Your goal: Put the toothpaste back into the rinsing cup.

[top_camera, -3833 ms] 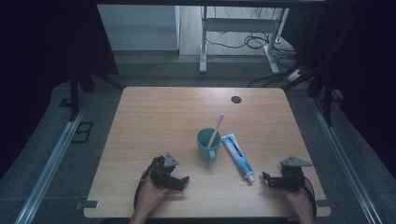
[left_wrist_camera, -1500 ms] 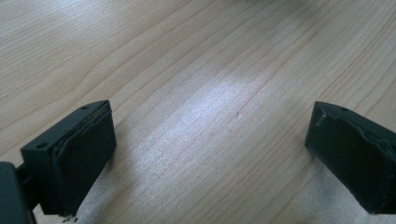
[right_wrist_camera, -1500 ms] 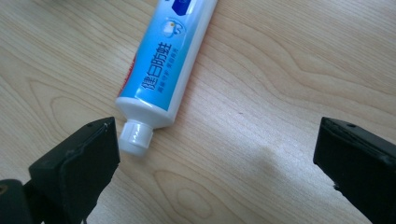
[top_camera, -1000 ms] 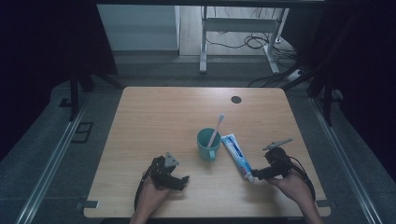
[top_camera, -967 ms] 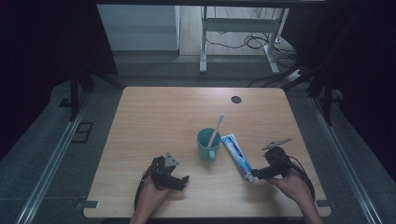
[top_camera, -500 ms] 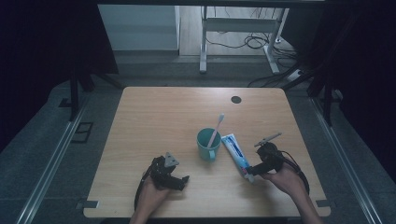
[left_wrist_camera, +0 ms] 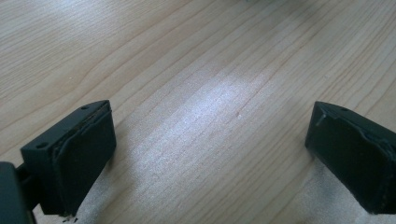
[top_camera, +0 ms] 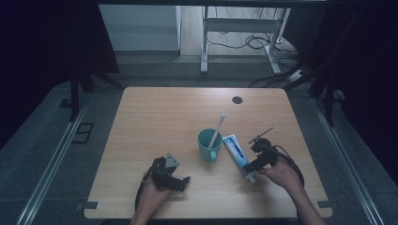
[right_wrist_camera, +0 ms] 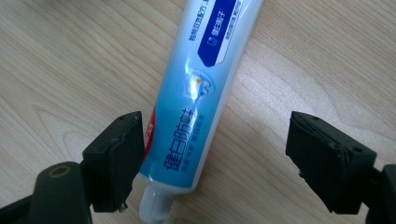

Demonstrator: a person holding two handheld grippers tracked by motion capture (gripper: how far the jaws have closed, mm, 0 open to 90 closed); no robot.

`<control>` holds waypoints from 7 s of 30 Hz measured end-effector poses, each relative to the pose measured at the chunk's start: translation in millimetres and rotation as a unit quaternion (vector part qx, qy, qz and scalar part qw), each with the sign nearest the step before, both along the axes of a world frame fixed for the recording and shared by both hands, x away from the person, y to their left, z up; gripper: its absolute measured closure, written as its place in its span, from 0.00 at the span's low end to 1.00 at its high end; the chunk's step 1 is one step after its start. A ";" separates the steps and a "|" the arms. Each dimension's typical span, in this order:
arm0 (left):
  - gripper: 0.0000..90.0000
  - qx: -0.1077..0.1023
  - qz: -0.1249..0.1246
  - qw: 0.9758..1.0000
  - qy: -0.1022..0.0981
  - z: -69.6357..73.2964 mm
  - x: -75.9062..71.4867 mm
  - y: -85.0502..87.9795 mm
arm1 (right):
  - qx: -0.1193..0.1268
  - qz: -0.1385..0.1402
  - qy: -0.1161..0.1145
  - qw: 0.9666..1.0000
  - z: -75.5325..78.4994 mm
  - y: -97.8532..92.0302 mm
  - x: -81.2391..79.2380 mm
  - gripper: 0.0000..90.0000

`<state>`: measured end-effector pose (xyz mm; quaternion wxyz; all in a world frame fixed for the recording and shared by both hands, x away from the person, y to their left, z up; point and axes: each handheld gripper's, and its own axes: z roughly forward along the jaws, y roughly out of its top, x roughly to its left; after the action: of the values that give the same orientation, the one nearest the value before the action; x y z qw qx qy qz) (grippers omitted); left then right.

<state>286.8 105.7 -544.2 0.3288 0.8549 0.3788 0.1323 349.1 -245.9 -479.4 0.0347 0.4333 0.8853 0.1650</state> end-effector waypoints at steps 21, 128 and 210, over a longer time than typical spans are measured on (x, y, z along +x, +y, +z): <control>0.02 0.000 0.000 1.000 0.000 0.0 0.0 0.0 | -0.056 -0.006 0.058 0.997 -5.0 35.3 31.2 0.29; 0.02 -0.001 0.002 1.000 -0.001 -0.1 -0.1 -0.2 | -0.027 0.039 0.008 0.999 57.7 17.1 16.9 0.79; 0.02 -0.001 0.000 1.000 0.001 0.0 0.1 0.0 | 0.176 0.099 -0.192 0.960 118.1 83.4 20.8 0.80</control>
<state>287.0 105.7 -544.2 0.3292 0.8549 0.3790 0.1310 369.9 -162.5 -361.3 0.1107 0.3032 0.8574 0.4008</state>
